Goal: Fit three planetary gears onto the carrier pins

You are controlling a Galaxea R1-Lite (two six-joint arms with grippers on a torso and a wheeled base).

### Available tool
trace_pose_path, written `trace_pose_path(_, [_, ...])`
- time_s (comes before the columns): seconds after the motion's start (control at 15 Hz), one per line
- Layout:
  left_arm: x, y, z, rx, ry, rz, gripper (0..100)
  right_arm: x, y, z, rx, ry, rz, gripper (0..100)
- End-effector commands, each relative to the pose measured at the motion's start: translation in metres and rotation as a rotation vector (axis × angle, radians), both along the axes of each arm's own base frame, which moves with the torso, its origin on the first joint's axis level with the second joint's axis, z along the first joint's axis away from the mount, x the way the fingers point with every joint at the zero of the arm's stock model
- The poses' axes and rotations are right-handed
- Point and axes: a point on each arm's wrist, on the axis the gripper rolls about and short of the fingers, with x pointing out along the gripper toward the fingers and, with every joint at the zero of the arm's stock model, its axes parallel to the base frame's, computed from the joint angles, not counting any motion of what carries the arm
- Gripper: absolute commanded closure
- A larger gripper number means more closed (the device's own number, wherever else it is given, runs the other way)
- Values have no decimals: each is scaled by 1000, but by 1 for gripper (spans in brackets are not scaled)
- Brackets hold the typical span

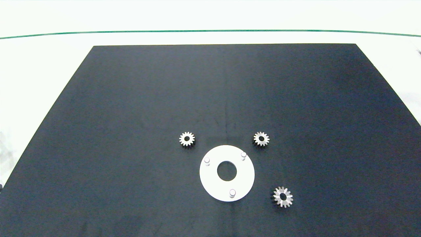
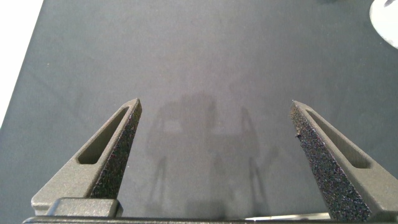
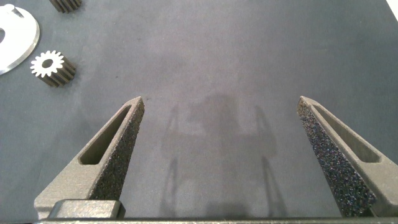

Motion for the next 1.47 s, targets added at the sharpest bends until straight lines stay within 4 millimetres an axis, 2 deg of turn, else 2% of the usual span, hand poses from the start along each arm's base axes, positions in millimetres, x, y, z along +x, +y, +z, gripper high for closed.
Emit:
trace_pose_path(0.07, [0, 0, 0, 1, 1, 0, 0, 0, 0, 0, -4, 0, 1, 0])
trace_pose_path(0.87, [0, 0, 1, 18, 1, 17, 0, 0, 0, 0, -27, 4, -13, 0])
trace_pose_path(1.0, [5, 0, 3, 39, 63, 31, 0, 0, 0, 2, -61, 29, -12, 0])
trace_pose_path(1.13, [7, 0, 3, 59, 97, 27, 0, -4, 0, 12, -77, 68, 20, 0])
trace_pose_path(1.27, [15, 0, 5, 84, 188, 13, 0, 0, 0, 39, -79, 135, 92, 0])
trace_pose_path(1.47, [16, 0, 5, 84, 205, 10, 0, 17, 1, 75, -81, 193, 146, 0])
